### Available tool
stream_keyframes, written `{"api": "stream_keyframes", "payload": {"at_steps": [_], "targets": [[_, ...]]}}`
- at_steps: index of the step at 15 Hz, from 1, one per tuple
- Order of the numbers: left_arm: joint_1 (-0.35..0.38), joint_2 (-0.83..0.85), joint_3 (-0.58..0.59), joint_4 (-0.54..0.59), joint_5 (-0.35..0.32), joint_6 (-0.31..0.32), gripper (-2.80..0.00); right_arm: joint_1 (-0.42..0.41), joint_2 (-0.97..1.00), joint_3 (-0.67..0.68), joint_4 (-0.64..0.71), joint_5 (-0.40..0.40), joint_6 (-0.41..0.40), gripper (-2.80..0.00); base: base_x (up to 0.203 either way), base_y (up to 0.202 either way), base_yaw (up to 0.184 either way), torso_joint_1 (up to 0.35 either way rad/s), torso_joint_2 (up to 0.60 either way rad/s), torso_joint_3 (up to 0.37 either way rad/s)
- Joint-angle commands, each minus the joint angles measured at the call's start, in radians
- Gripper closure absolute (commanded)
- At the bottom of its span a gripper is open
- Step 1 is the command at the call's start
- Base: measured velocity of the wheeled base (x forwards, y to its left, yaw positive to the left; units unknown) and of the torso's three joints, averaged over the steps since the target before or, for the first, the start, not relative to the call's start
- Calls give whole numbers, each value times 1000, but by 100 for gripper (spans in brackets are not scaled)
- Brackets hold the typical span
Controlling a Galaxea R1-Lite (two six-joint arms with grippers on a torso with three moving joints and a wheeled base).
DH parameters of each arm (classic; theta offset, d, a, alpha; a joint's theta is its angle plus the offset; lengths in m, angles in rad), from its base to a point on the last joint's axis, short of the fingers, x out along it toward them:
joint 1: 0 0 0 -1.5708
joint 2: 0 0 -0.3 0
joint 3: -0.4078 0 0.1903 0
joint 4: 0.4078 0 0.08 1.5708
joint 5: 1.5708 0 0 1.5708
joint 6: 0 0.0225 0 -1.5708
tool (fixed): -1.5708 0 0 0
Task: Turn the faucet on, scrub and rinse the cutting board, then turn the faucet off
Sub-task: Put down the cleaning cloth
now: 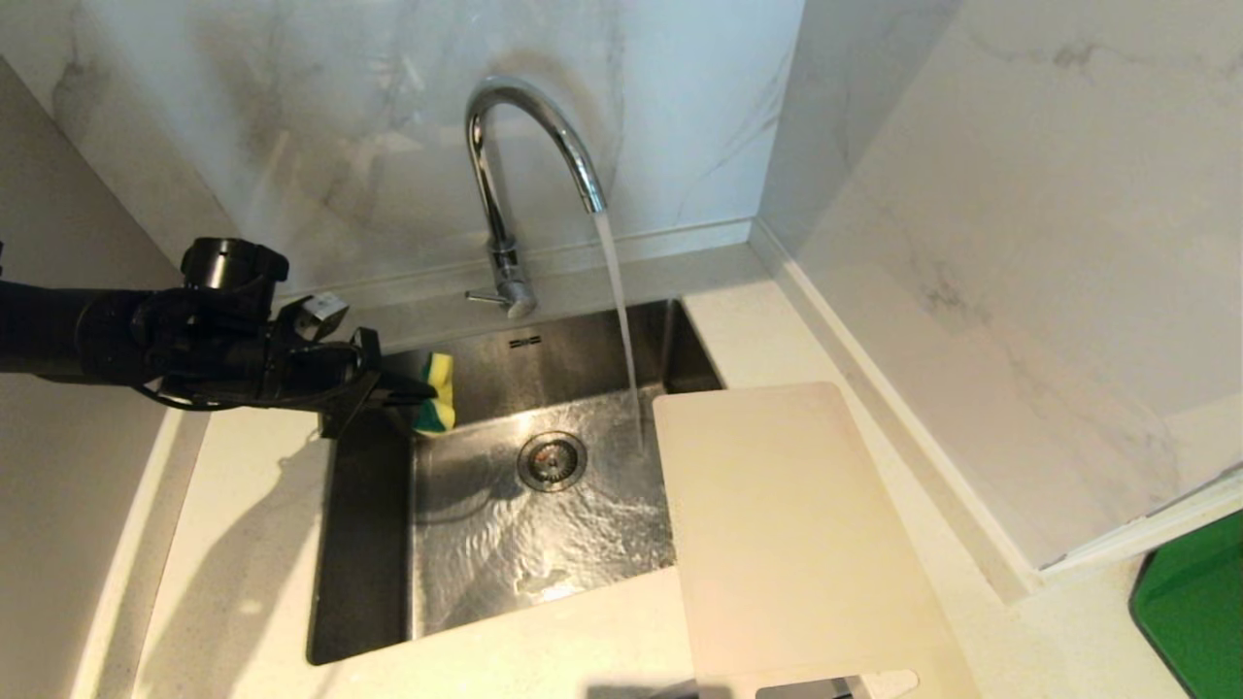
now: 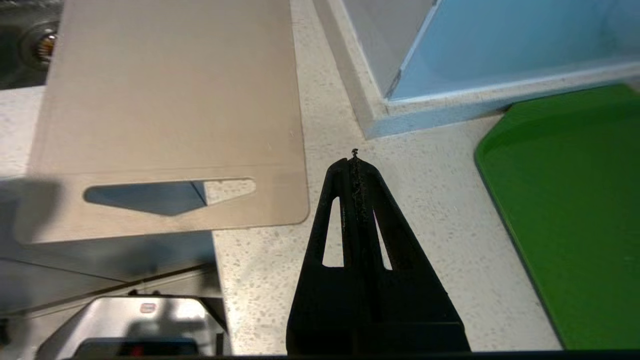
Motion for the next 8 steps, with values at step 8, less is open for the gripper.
{"api": "stream_keyframes", "payload": {"at_steps": [8], "targets": [[-3,8,1,1,-3,0,0,-1,4,1,107,5,184,0,0,0,0,0,0,0]]}}
